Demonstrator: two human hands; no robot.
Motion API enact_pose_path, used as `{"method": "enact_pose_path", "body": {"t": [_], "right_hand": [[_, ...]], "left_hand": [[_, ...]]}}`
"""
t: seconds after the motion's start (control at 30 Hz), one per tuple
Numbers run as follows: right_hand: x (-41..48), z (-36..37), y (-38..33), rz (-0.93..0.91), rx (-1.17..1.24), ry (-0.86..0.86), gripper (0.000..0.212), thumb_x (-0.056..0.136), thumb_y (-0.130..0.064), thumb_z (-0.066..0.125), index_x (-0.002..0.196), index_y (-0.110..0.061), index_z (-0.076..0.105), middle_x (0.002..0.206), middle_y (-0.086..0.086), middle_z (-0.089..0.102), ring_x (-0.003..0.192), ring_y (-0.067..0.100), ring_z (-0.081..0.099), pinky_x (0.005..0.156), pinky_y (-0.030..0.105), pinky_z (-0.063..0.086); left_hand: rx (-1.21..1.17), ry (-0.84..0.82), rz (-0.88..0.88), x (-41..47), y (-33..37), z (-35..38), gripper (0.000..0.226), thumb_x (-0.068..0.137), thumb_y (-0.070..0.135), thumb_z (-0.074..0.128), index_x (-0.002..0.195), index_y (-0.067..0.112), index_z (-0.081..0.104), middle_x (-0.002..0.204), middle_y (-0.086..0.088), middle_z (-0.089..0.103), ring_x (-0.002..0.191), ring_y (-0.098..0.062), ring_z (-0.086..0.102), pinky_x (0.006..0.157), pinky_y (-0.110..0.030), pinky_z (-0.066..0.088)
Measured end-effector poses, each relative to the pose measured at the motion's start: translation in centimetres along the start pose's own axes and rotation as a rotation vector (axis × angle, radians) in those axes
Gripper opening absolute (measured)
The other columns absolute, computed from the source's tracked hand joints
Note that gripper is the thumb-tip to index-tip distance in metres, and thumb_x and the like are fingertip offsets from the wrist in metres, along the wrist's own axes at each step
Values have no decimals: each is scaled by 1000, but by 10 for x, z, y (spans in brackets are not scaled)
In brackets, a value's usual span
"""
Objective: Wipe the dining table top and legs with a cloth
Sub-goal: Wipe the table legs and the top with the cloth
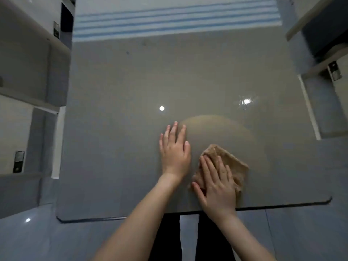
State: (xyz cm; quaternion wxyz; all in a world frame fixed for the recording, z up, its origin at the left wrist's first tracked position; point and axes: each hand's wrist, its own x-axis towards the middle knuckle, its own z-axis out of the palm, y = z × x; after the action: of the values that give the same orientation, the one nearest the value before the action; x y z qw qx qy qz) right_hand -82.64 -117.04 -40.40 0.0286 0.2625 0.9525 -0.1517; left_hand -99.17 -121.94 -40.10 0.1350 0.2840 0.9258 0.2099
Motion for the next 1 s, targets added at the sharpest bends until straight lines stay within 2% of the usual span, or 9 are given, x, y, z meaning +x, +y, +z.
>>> {"method": "enact_pose_path", "body": {"t": [0.17, 0.33, 0.47, 0.53, 0.6, 0.7, 0.8, 0.93, 1.0], "right_hand": [[4, -1, -6, -11, 34, 22, 74, 85, -52, 51, 147, -13, 41, 156, -2, 33, 147, 28, 24, 115, 52, 26], [26, 6, -56, -282, 54, -45, 75, 84, -54, 58, 148, -19, 40, 158, -4, 31, 149, 25, 22, 115, 48, 26], [51, 26, -110, -668, 30, -154, 75, 84, -59, 55, 149, -22, 39, 155, -7, 36, 148, 26, 23, 112, 49, 30], [80, 29, -109, -928, -38, -197, 74, 86, -64, 51, 149, -28, 38, 153, -10, 39, 148, 22, 24, 114, 44, 28], [126, 23, -98, -1052, -70, -236, 72, 87, -68, 49, 149, -34, 35, 155, -12, 36, 148, 18, 24, 117, 40, 24], [225, 10, -87, -880, -8, -165, 68, 85, -60, 55, 147, -37, 38, 159, -6, 29, 146, 22, 28, 118, 38, 22], [352, -10, -84, -568, -14, 15, 68, 86, -60, 48, 147, -31, 41, 154, 2, 38, 143, 25, 35, 116, 37, 25], [493, -36, -99, 16, 4, 119, 71, 90, -64, 32, 151, -27, 30, 159, -3, 28, 148, 23, 19, 120, 41, 16], [509, -28, -135, 159, 7, 106, 68, 95, -59, 29, 154, -24, 24, 162, -4, 21, 150, 25, 12, 121, 42, 11]], "left_hand": [[44, 71, 168, 2, -73, -56, 57, 88, 31, 39, 145, 22, 41, 151, -2, 41, 142, -27, 32, 116, -44, 18], [170, 94, 13, 27, -183, -118, 60, 89, 36, 34, 147, 19, 38, 154, -4, 37, 144, -30, 29, 117, -51, 19], [226, 12, -49, 51, -227, -136, 61, 89, 39, 32, 146, 19, 39, 154, -5, 37, 143, -32, 30, 116, -49, 17], [229, -17, -47, 54, -233, -128, 62, 89, 41, 32, 148, 21, 36, 155, -2, 35, 145, -29, 28, 117, -47, 17], [227, -7, -41, 53, -238, -122, 62, 89, 41, 35, 149, 24, 34, 155, 1, 34, 145, -25, 26, 118, -45, 18], [207, 18, -33, 55, -243, -120, 61, 89, 40, 37, 149, 26, 34, 156, 5, 33, 146, -22, 24, 119, -43, 17], [183, 49, -18, 54, -242, -121, 61, 88, 38, 39, 148, 27, 36, 155, 6, 34, 146, -20, 25, 119, -42, 17], [151, 75, -11, 54, -242, -122, 61, 86, 35, 42, 147, 27, 39, 153, 8, 36, 144, -19, 29, 117, -42, 20], [137, 73, -9, 54, -241, -123, 61, 85, 34, 43, 146, 27, 41, 152, 8, 38, 144, -18, 30, 117, -42, 21]]}}
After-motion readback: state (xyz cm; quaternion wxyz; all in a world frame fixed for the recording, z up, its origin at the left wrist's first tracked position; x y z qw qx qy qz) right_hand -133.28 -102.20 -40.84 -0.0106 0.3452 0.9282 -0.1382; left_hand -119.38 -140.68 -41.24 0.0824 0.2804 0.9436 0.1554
